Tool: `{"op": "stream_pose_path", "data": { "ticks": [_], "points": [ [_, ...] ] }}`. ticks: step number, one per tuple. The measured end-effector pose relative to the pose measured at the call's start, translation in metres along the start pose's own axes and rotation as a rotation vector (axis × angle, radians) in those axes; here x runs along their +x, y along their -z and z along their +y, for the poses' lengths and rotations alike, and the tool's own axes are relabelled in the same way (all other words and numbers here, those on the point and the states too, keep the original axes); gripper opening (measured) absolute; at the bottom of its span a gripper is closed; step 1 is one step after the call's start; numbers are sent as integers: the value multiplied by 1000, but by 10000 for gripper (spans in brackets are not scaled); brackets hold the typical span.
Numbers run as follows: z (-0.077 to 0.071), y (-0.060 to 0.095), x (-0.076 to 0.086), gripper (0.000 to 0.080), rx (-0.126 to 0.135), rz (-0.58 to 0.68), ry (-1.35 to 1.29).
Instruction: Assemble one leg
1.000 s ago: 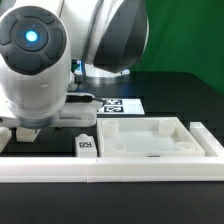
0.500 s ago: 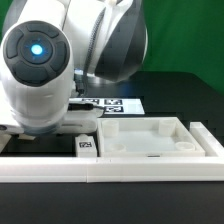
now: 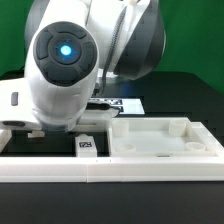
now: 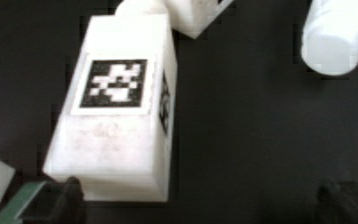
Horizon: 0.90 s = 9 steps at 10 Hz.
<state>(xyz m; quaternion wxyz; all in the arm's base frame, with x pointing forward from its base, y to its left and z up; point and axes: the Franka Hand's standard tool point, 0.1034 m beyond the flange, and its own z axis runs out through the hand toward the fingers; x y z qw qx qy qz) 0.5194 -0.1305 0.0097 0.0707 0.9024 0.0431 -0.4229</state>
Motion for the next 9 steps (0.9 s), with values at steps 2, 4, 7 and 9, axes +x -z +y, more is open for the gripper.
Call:
{"op": "stream_pose_path", "data": {
  "ticks": [2,4,7,9],
  "points": [
    [17,6,1,649,7,10,56],
    [30,7,1,649,33,11,82],
    [28,5,0,649,52,3,70],
    [23,4,2,649,43,3,54]
  ]
}}
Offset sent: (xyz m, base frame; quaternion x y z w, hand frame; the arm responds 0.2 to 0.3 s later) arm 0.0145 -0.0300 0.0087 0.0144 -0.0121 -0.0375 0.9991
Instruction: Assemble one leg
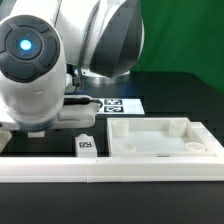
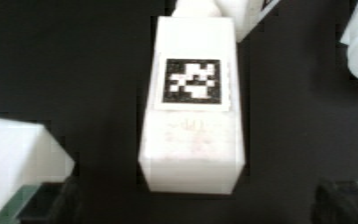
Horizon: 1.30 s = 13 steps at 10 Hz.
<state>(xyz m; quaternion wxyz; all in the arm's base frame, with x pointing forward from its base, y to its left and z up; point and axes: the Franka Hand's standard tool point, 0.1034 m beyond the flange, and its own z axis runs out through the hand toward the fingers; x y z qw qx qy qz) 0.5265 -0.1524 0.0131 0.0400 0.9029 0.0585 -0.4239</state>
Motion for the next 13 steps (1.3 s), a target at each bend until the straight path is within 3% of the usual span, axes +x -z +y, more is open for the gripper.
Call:
{"op": "stream_pose_path", "data": {
  "ticks": [2,8,10,11,12,13],
  "points": [
    [5,-6,-1,649,9,-7,0],
    [-2,-20,-4,649,16,-41,-48],
    [-1,-20,-4,366,16,-40,-49],
    [-2,-20,-4,366,13,-39,-47],
    [-4,-19,-3,284,11,-38,-45],
    [-5,-18,-3,284,9,-37,-43]
  ]
}}
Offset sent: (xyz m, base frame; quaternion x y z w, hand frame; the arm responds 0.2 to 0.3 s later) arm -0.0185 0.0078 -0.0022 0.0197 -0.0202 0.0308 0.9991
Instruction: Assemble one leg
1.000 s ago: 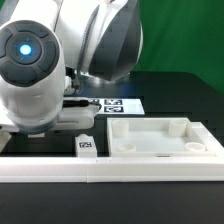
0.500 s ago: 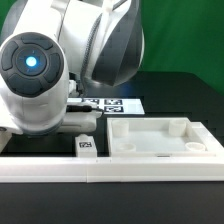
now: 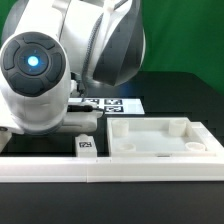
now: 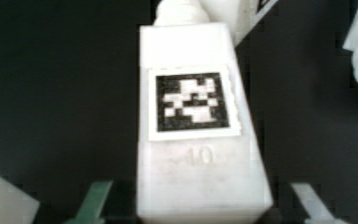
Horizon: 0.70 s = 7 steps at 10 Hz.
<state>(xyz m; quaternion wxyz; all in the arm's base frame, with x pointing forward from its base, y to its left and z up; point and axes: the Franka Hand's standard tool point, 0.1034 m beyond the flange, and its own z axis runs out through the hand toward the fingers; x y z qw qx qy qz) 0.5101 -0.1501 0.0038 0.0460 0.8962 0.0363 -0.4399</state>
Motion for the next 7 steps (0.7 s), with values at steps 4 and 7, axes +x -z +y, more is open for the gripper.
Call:
{"op": "stream_pose_path", "data": {
  "ticks": [4,7],
  "points": [
    [-2,58,-14,284,-8,84,39],
    [-10,102,-28,284,-22,235,51]
  ]
}}
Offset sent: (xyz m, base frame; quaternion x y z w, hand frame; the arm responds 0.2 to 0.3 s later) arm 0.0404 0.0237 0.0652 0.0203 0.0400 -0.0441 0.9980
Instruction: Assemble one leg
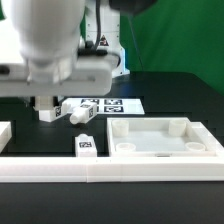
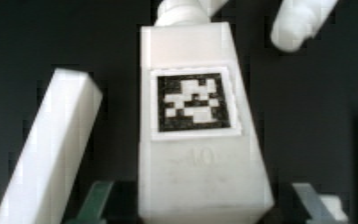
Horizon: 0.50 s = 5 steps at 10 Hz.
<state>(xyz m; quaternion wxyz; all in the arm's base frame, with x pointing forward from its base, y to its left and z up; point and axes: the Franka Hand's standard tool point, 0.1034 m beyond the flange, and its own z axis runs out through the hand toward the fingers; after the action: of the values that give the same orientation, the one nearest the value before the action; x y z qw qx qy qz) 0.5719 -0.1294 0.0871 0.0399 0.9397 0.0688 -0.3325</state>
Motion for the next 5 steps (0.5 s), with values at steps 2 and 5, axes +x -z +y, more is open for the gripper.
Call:
{"op": "stream_pose_path", "data": {
  "ticks": [2,5],
  "points": [
    [7,8,18,285,-25,142,-2],
    [-9,24,8,285,-4,273,-56]
  ]
}}
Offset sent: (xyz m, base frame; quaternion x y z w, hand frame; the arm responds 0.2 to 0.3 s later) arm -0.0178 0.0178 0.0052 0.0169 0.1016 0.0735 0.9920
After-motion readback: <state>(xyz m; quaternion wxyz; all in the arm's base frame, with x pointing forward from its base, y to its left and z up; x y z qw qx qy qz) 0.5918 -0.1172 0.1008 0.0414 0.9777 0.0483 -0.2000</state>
